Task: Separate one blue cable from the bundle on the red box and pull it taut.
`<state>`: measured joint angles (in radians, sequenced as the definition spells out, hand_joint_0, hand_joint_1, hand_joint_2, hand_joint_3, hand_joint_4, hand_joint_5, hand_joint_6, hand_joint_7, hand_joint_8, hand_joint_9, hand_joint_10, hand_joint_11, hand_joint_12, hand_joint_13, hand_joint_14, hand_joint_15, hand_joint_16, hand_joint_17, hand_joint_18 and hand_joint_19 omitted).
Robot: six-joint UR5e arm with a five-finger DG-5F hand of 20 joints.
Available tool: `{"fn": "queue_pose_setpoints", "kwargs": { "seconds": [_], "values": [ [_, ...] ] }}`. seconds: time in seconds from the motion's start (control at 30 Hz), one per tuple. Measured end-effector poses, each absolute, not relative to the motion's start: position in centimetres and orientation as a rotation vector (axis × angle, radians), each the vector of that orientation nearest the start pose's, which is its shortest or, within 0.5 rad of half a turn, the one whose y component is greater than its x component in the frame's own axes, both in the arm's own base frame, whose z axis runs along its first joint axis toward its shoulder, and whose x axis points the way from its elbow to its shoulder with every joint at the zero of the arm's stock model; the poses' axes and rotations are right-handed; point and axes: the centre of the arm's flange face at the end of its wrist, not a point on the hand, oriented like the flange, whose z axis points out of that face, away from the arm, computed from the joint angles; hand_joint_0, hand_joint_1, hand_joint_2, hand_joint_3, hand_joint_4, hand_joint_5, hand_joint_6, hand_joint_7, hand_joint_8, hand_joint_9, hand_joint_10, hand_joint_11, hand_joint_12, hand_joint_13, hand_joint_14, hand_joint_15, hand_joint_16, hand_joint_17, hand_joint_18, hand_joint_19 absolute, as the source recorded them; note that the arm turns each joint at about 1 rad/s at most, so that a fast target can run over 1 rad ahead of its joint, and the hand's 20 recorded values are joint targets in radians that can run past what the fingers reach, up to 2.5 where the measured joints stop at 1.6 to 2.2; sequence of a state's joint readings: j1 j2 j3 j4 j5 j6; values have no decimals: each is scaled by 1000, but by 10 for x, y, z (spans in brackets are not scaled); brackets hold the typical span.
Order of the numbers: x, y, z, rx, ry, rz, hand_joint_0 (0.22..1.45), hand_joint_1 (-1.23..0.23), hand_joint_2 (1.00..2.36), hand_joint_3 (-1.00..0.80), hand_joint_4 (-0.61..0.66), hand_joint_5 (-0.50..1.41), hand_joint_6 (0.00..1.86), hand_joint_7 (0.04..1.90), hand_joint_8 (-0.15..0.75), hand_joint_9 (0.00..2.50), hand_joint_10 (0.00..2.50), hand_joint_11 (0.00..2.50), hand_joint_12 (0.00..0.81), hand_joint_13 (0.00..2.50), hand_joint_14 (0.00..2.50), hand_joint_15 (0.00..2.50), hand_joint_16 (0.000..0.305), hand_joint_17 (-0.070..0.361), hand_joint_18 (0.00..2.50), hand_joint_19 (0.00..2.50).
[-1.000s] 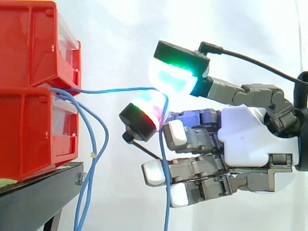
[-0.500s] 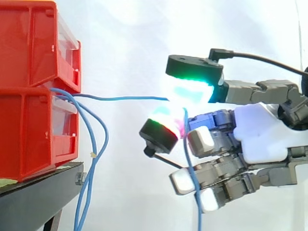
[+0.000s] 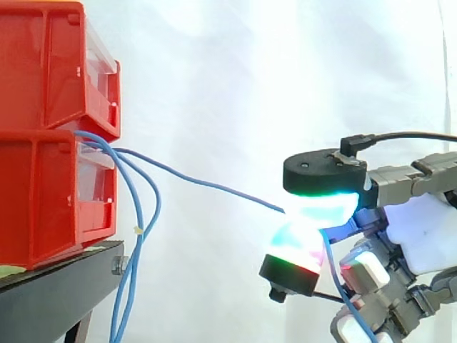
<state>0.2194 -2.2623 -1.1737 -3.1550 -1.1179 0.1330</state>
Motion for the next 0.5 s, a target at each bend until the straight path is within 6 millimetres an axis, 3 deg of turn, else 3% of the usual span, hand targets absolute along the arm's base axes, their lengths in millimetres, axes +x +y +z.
{"fn": "queue_pose_setpoints", "kwargs": {
  "seconds": [0.5],
  "values": [
    [722, -18, 251, 1535, 1206, 894, 614, -900, 1011, 60, -24, -35, 905, 1176, 259, 1388, 16, 493, 364, 1099, 19, 488, 51, 114, 1019, 496]
  ]
}}
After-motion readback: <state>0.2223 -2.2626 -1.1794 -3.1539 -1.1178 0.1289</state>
